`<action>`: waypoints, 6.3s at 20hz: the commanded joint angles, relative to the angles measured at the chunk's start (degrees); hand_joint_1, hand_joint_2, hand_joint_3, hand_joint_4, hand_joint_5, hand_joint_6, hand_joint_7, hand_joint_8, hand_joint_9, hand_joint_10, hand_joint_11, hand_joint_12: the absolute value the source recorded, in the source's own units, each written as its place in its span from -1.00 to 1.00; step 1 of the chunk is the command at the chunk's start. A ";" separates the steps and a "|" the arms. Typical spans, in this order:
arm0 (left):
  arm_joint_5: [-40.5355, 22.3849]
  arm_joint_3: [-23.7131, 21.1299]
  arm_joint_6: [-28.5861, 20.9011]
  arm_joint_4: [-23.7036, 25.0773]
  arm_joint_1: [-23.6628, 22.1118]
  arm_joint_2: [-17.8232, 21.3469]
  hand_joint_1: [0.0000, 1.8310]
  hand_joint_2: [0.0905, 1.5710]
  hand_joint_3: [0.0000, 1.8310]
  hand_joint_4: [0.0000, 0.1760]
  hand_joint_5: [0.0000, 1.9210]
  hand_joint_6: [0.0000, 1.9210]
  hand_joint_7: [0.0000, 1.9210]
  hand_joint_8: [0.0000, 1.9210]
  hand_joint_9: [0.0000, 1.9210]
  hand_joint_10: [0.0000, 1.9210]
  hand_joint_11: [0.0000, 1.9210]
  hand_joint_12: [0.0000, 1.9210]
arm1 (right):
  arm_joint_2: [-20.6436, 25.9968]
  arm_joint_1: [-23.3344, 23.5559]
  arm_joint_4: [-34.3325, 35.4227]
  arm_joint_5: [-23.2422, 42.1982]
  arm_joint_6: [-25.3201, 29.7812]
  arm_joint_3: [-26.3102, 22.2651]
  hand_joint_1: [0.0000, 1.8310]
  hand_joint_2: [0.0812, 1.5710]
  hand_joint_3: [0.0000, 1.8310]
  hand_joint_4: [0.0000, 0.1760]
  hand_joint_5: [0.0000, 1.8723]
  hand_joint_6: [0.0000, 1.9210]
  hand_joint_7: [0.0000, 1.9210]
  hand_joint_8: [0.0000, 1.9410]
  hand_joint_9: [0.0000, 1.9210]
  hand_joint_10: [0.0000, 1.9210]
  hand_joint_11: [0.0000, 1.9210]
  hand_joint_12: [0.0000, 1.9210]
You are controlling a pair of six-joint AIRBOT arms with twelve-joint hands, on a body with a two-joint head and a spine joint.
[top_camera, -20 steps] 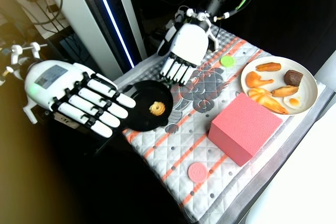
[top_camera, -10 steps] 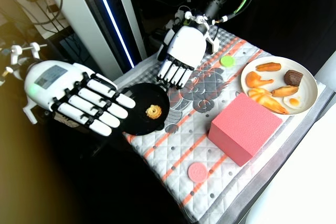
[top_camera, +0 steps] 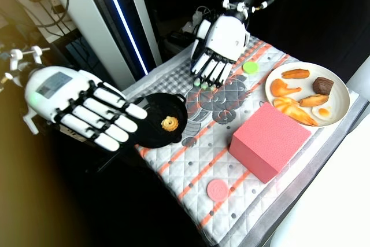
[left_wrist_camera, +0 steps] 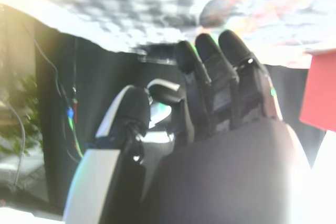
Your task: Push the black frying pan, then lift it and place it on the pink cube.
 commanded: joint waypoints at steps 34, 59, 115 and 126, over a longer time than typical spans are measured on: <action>-34.07 -5.42 29.65 -47.46 10.19 11.10 0.17 0.75 -1.00 -1.00 -0.60 -0.20 -0.28 -0.92 -0.59 -0.51 -1.00 0.47 | -7.29 6.44 6.10 -19.69 -5.74 11.00 -0.16 0.38 -1.00 -1.00 -1.00 -1.00 -1.00 -1.00 -1.00 -1.00 -1.00 -1.00; -37.22 -5.46 29.97 -51.10 13.73 10.99 0.15 0.74 -1.00 -1.00 -0.64 -0.06 -0.33 -0.94 -0.65 -0.56 -1.00 0.34 | -20.94 22.63 6.38 -32.46 -13.56 21.00 0.38 0.61 -1.00 -1.00 -0.11 0.99 -0.02 0.94 0.14 0.98 0.19 1.00; -43.42 -5.56 30.19 -58.37 21.73 10.41 -0.02 0.81 -1.00 -1.00 -0.53 0.82 -0.31 -0.99 -0.53 -0.54 -1.00 0.54 | -20.62 41.73 -1.26 -9.48 -5.85 23.39 0.43 0.68 -1.00 -1.00 0.29 1.00 0.61 1.00 0.75 1.00 0.75 1.00; -44.51 -4.90 29.80 -59.48 22.96 9.40 0.04 0.79 -1.00 -1.00 -0.51 0.78 -0.20 -0.98 -0.55 -0.09 -0.99 0.70 | -29.47 55.76 -3.53 -22.92 -7.87 34.33 0.64 0.61 -1.00 -1.00 0.36 1.00 0.51 1.00 0.64 1.00 0.66 1.00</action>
